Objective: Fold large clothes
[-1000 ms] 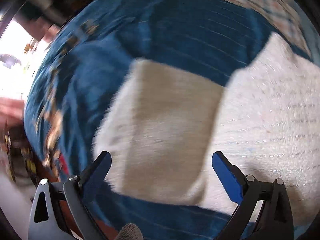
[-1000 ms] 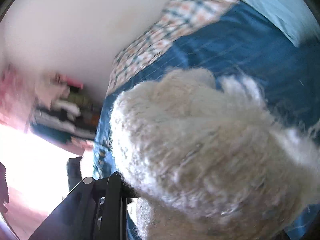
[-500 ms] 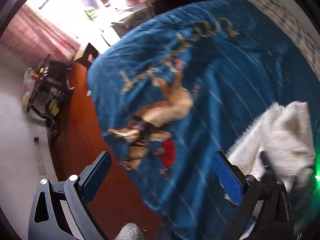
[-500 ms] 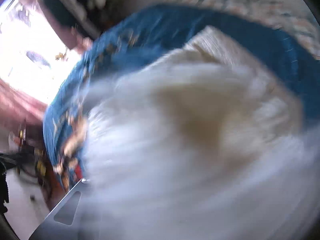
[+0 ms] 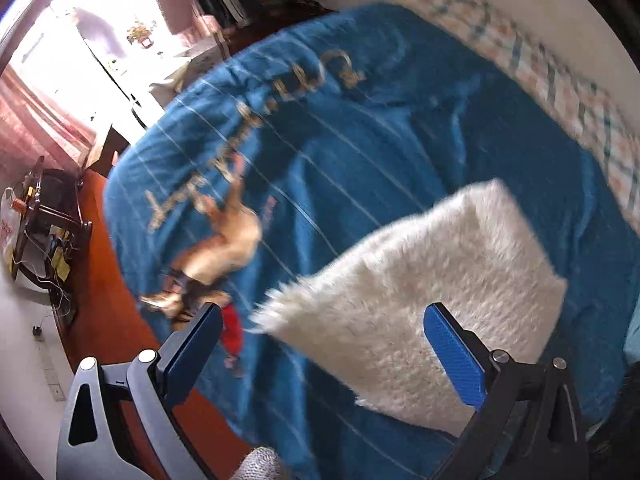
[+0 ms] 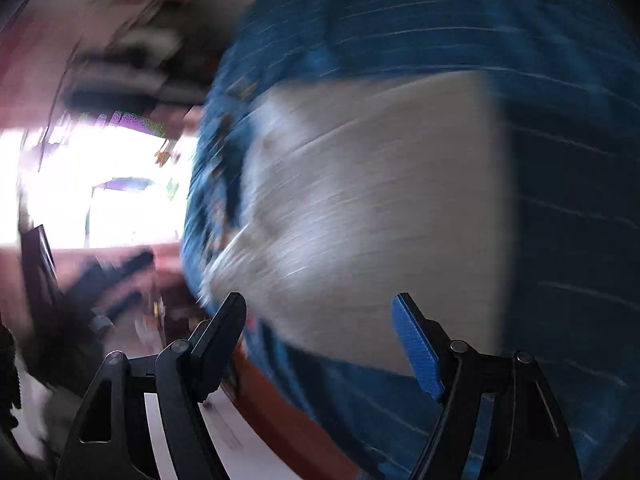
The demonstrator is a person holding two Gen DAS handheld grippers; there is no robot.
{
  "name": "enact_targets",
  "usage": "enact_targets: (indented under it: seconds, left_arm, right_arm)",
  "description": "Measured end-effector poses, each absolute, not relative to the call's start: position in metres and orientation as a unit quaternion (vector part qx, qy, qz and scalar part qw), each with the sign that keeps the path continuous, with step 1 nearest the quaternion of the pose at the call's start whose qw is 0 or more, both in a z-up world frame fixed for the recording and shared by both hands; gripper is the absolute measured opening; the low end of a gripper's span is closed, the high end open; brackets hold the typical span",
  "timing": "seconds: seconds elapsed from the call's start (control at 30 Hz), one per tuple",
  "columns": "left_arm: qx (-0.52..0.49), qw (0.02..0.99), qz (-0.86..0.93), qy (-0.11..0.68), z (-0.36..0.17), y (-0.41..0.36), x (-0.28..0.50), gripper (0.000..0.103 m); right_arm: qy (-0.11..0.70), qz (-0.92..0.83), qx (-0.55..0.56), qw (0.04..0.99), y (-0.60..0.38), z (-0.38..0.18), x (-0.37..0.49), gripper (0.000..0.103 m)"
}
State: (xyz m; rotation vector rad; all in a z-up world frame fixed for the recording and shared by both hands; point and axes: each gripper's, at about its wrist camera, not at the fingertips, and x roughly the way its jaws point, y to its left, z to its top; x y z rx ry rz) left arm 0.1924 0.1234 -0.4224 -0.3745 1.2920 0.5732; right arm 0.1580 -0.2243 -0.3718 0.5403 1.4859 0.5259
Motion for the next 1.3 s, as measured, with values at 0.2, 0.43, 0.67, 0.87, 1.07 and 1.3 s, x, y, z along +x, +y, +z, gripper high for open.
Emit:
enact_targets:
  seconds: [0.2, 0.43, 0.67, 0.87, 1.07, 1.3]
  left_arm:
    - [-0.104, 0.684, 0.262, 0.673, -0.532, 0.108, 0.182, 0.103]
    - [-0.170, 0.681, 0.270, 0.659, -0.513, 0.134, 0.145, 0.103]
    - [-0.479, 0.614, 0.249, 0.575, -0.540, 0.185, 0.119, 0.101]
    - [-0.507, 0.641, 0.228, 0.528, -0.563, 0.187, 0.139, 0.015]
    - [-0.486, 0.698, 0.235, 0.470, -0.474, 0.188, 0.107, 0.004]
    - [-0.446, 0.659, 0.270, 0.542, -0.549, 0.181, 0.095, 0.005]
  right_arm:
    - [0.685, 0.231, 0.212, 0.658, -0.213, -0.410, 0.194, 0.034]
    - [0.733, 0.197, 0.116, 0.641, -0.154, -0.448, 0.219, 0.035]
    - [0.724, 0.201, 0.202, 0.629, -0.220, -0.407, 0.155, 0.050]
    - [0.735, 0.182, 0.281, 0.589, -0.236, -0.450, 0.082, 0.050]
    - [0.722, 0.146, 0.306, 0.603, -0.237, -0.460, 0.071, 0.050]
    - [0.749, 0.140, 0.243, 0.601, -0.222, -0.450, 0.075, 0.050]
